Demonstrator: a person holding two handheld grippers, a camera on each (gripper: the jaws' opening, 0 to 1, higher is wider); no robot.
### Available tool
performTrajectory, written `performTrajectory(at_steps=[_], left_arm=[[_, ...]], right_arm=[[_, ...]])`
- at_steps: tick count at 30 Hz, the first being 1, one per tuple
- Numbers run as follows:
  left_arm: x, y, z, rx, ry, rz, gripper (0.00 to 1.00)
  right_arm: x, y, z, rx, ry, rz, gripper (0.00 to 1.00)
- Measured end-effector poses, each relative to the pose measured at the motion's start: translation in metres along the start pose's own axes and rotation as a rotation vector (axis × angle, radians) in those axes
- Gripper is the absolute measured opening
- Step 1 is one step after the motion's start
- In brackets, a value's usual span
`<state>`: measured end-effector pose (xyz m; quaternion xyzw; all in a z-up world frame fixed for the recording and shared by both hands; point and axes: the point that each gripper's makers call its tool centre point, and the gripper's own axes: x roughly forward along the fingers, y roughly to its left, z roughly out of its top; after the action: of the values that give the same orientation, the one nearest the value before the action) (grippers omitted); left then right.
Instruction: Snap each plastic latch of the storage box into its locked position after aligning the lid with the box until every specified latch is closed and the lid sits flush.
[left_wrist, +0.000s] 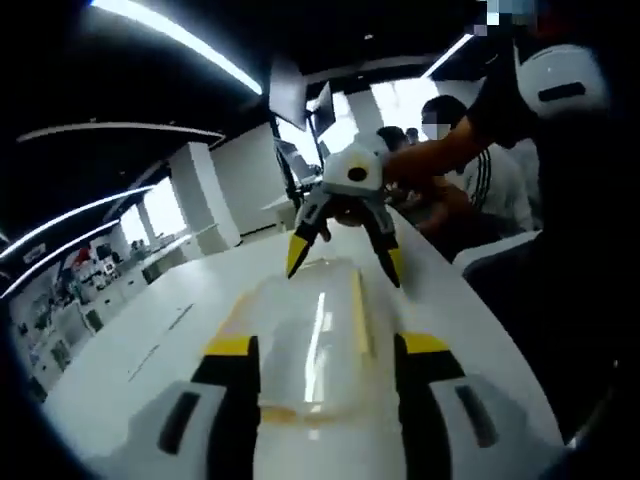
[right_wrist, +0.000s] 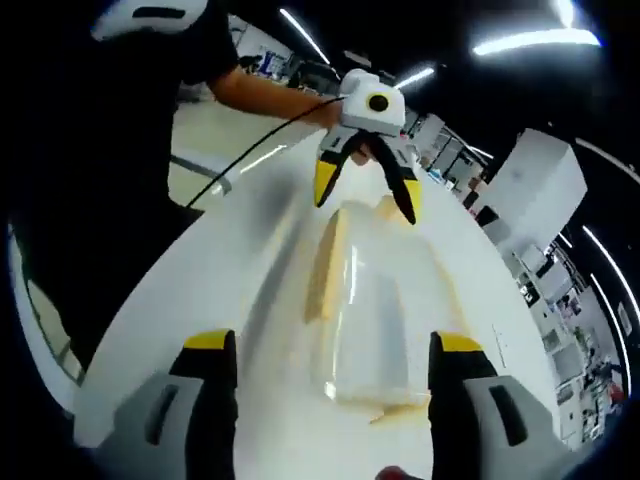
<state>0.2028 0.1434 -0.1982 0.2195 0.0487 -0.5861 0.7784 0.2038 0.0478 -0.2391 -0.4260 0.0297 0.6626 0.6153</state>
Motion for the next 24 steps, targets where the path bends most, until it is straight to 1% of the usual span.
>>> performTrajectory(at_steps=[1,4,6,7,8,9,10,11,12,13,14,15,18,19,20,22,23,24], left_arm=[[0.0,0.001,-0.003,0.046,0.018,0.007,0.54],[0.001,0.0,-0.003,0.056,0.019,0.019,0.54],[0.001,0.0,-0.006,0.08,0.04,0.028,0.54],[0.002,-0.001,-0.01,0.087,0.064,0.027,0.53],[0.001,-0.004,-0.019,0.1,0.114,0.013,0.53],[0.001,-0.005,-0.019,0.144,0.127,0.011,0.52],[0.0,-0.006,-0.022,0.101,0.132,0.019,0.54],[0.002,-0.006,-0.018,0.082,0.108,0.02,0.56],[0.002,-0.007,-0.017,0.057,0.098,0.019,0.58],[0.003,-0.006,-0.017,0.066,0.098,0.019,0.58],[0.003,-0.006,-0.017,0.065,0.097,0.02,0.57],[0.003,-0.003,-0.017,0.07,0.095,0.041,0.54],[0.006,-0.002,-0.015,0.056,0.097,0.055,0.51],[0.007,-0.005,-0.013,0.052,0.093,0.041,0.5],[0.011,-0.014,-0.005,-0.015,0.055,0.006,0.51],[0.015,-0.016,-0.002,0.027,0.056,0.005,0.45],[0.016,-0.008,-0.004,0.083,0.077,0.047,0.41],[0.016,-0.007,-0.004,0.093,0.079,0.055,0.35]], right_arm=[[0.001,-0.004,-0.004,-0.026,0.022,-0.02,0.78],[0.002,-0.007,-0.005,-0.026,0.019,-0.024,0.78],[0.003,-0.008,-0.007,-0.019,0.03,-0.023,0.75],[0.004,-0.006,-0.009,-0.009,0.045,-0.019,0.76],[0.003,-0.006,-0.009,-0.015,0.041,-0.02,0.76],[0.003,-0.005,-0.008,-0.011,0.04,-0.017,0.77],[0.003,-0.005,-0.008,-0.007,0.041,-0.014,0.77],[0.003,-0.004,-0.008,-0.005,0.046,-0.009,0.78],[0.003,-0.003,-0.008,-0.011,0.057,-0.004,0.79],[0.004,-0.003,-0.009,-0.025,0.071,-0.005,0.79],[0.004,-0.003,-0.01,-0.037,0.08,-0.007,0.79],[0.005,-0.001,-0.012,-0.061,0.103,-0.011,0.81],[0.006,0.004,-0.013,-0.064,0.105,-0.009,0.86],[0.007,0.005,-0.014,-0.067,0.103,-0.013,0.87],[0.007,0.005,-0.015,-0.086,0.105,-0.022,0.87],[0.008,0.005,-0.016,-0.102,0.108,-0.031,0.87],[0.008,0.004,-0.015,-0.096,0.111,-0.037,0.87],[0.008,0.004,-0.015,-0.096,0.112,-0.038,0.87]])
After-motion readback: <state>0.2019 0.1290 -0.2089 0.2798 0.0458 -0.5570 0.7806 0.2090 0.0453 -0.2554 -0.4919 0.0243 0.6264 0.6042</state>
